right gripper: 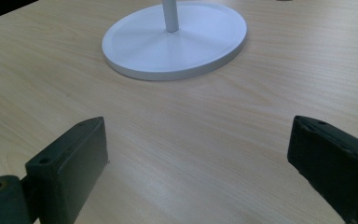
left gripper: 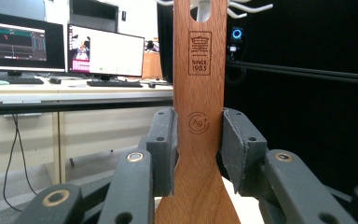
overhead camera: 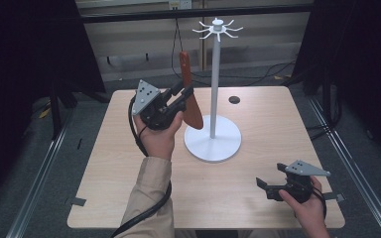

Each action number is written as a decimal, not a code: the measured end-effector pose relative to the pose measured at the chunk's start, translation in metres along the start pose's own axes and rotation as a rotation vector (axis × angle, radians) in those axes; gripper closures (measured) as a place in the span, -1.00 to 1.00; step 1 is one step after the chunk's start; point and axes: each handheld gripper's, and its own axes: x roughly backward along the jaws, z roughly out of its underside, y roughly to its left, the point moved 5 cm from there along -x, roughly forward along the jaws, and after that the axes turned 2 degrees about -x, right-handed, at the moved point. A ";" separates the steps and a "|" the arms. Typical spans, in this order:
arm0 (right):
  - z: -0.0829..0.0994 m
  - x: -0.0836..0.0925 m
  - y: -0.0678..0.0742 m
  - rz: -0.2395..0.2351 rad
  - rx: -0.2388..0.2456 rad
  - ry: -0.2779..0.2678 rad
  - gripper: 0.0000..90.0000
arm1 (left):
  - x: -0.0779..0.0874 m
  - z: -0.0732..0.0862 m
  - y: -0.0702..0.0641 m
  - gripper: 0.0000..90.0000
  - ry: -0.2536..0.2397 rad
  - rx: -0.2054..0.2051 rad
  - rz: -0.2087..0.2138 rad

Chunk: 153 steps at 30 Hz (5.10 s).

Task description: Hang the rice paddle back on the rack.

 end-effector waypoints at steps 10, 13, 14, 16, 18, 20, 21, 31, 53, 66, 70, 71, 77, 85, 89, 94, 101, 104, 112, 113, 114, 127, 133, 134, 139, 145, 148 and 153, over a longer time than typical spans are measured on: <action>0.001 0.003 -0.002 0.006 -0.015 -0.004 -0.90 | -0.017 -0.013 -0.004 0.47 -0.004 -0.034 0.022; 0.003 0.004 -0.003 0.006 -0.012 -0.004 -0.90 | -0.022 -0.016 -0.005 0.47 -0.008 -0.029 0.026; 0.003 0.004 -0.003 0.005 -0.016 -0.003 -0.90 | -0.022 -0.016 -0.005 0.47 -0.008 -0.029 0.026; 0.003 0.005 -0.004 0.006 -0.018 -0.005 -0.90 | -0.025 -0.019 -0.005 0.47 -0.010 -0.029 0.025; 0.003 0.006 -0.005 0.012 -0.011 -0.001 -0.90 | -0.027 -0.020 -0.006 0.47 -0.017 -0.022 0.026; 0.004 0.006 -0.005 0.008 -0.014 -0.004 -0.90 | -0.029 -0.021 -0.007 0.47 -0.010 -0.033 0.029; 0.004 0.006 -0.005 0.008 -0.014 -0.004 -0.90 | -0.030 -0.021 -0.007 0.47 -0.009 -0.033 0.026; 0.003 0.006 -0.004 0.005 -0.021 -0.007 -0.90 | -0.042 -0.022 -0.006 0.47 -0.003 -0.022 0.005; 0.003 0.008 -0.007 0.006 -0.017 -0.007 -0.90 | -0.055 -0.017 -0.005 0.47 0.015 -0.043 -0.007; 0.003 0.009 -0.006 0.007 -0.021 -0.006 -0.90 | -0.055 -0.014 -0.004 0.45 -0.010 -0.024 -0.024; 0.003 0.009 -0.005 0.005 -0.022 -0.008 -0.90 | -0.053 -0.013 -0.002 0.40 -0.011 -0.026 -0.033; 0.003 0.009 -0.005 0.005 -0.022 -0.008 -0.90 | -0.052 -0.012 0.000 0.37 -0.010 -0.026 -0.035; 0.003 0.010 -0.006 0.008 -0.014 -0.006 -0.90 | -0.049 -0.010 0.002 0.23 0.000 -0.046 -0.040; 0.003 0.009 -0.005 0.005 -0.015 -0.006 -0.90 | -0.041 -0.003 0.004 -0.06 0.002 -0.039 -0.047; 0.004 0.009 -0.006 0.009 -0.007 -0.003 -0.90 | -0.037 0.003 0.003 -0.28 0.017 -0.053 -0.059; 0.003 0.010 -0.004 0.009 -0.005 -0.002 -0.90 | -0.029 0.009 0.007 -0.37 0.019 -0.050 -0.067; 0.003 0.010 -0.004 0.012 0.000 -0.003 -0.90 | -0.021 0.020 0.010 -0.49 0.032 -0.047 -0.078; 0.003 0.010 -0.004 0.012 0.000 -0.002 -0.90 | -0.017 0.024 0.012 -0.52 0.032 -0.042 -0.092; 0.004 0.009 -0.002 0.007 0.001 0.002 -0.90 | -0.006 0.038 0.016 -0.60 0.042 -0.032 -0.100; 0.004 0.009 -0.002 0.008 -0.004 0.000 -0.90 | -0.005 0.040 0.016 -0.60 0.044 -0.031 -0.101; 0.004 0.009 -0.002 0.007 -0.003 0.000 -0.90 | -0.004 0.042 0.017 -0.60 0.050 -0.030 -0.104; 0.004 0.008 -0.002 0.005 0.010 0.006 -0.90 | 0.008 0.062 0.024 -0.68 0.078 -0.030 -0.122; 0.004 0.008 -0.002 0.004 0.009 0.007 -0.89 | 0.014 0.071 0.026 -0.70 0.089 -0.029 -0.127; 0.004 0.007 -0.002 0.004 0.011 0.007 -0.89 | 0.015 0.074 0.026 -0.70 0.094 -0.027 -0.127; 0.004 0.008 -0.002 0.007 0.011 0.006 -0.89 | 0.018 0.080 0.027 -0.71 0.099 -0.030 -0.129; 0.004 0.007 -0.002 0.005 0.012 0.007 -0.89 | 0.022 0.087 0.028 -0.72 0.106 -0.028 -0.129; 0.004 0.007 -0.001 0.004 0.010 0.006 -0.89 | 0.024 0.092 0.029 -0.72 0.115 -0.031 -0.129; 0.004 0.008 -0.002 0.007 0.013 0.008 -0.89 | 0.027 0.099 0.030 -0.75 0.127 -0.036 -0.123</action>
